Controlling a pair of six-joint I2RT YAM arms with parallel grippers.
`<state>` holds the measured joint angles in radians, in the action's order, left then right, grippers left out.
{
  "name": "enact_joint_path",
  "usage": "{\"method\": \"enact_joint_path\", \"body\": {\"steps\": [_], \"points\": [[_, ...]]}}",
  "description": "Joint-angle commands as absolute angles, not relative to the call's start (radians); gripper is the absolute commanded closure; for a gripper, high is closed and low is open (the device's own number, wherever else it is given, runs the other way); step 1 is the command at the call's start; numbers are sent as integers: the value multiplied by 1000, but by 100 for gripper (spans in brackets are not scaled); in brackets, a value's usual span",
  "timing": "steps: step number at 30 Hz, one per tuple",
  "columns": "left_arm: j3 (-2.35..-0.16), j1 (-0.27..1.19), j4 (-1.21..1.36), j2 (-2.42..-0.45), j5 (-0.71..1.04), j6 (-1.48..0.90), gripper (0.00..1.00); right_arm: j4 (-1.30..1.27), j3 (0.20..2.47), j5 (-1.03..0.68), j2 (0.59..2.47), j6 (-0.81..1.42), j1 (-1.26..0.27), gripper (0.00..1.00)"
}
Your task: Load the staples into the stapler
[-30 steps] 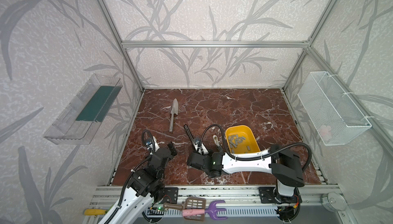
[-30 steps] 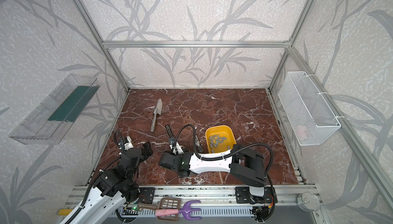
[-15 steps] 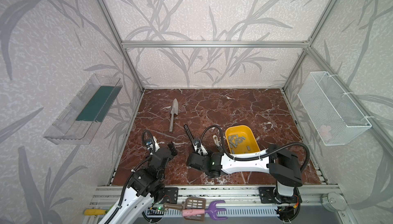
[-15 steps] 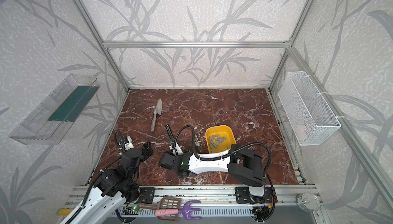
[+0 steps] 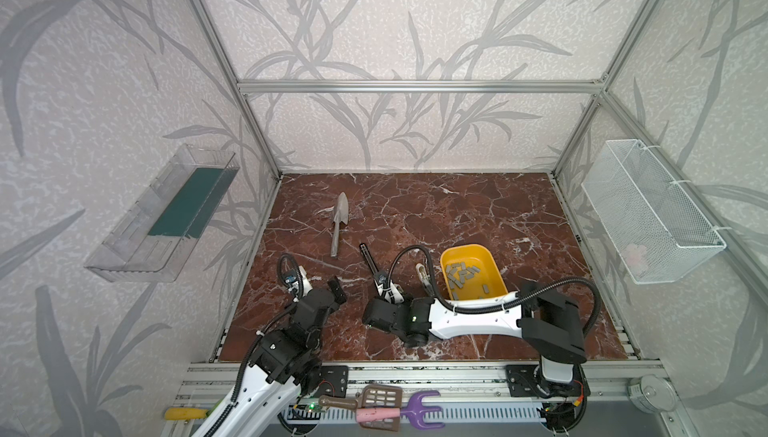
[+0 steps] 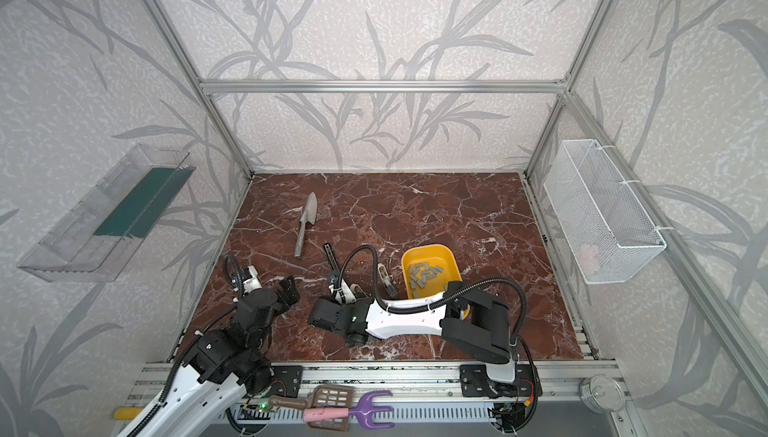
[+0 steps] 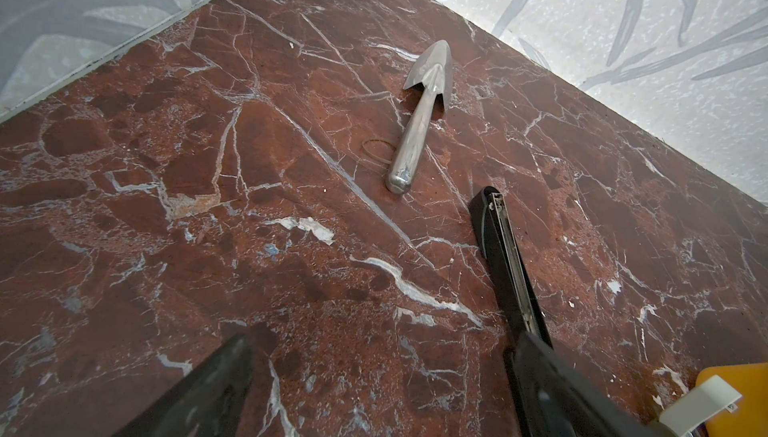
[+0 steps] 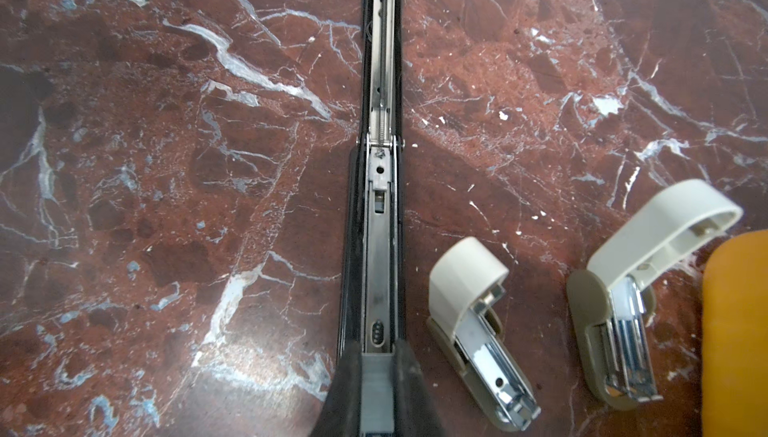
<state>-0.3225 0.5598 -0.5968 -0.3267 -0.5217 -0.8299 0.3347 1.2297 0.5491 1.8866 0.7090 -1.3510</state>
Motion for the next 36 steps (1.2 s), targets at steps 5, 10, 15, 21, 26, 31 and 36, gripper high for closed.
{"method": "enact_joint_path", "body": {"steps": [5, 10, 15, 21, 26, 31, 36], "points": [[-310, 554, -593, -323, -537, -838, 1, 316, 1266, 573, 1898, 644, -1359, 100], [-309, 554, -592, -323, -535, -837, 1, 305, 1261, 587, 1891, 604, -1354, 100], [-309, 554, -592, -323, -533, -838, 1, 306, 1274, 575, 1915, 595, -1345, 100], [-309, 554, -592, -322, -531, -838, 1, 305, 1290, 563, 1940, 572, -1331, 100], [-309, 555, -592, -323, -531, -835, 1, 274, 1277, 549, 1942, 536, -1324, 100], [-308, 555, -592, -321, -526, -835, 1, 217, 1248, 540, 1908, 482, -1323, 100], [-308, 554, -590, -322, -527, -835, 1, 179, 1209, 570, 1858, 445, -1322, 100]]}}
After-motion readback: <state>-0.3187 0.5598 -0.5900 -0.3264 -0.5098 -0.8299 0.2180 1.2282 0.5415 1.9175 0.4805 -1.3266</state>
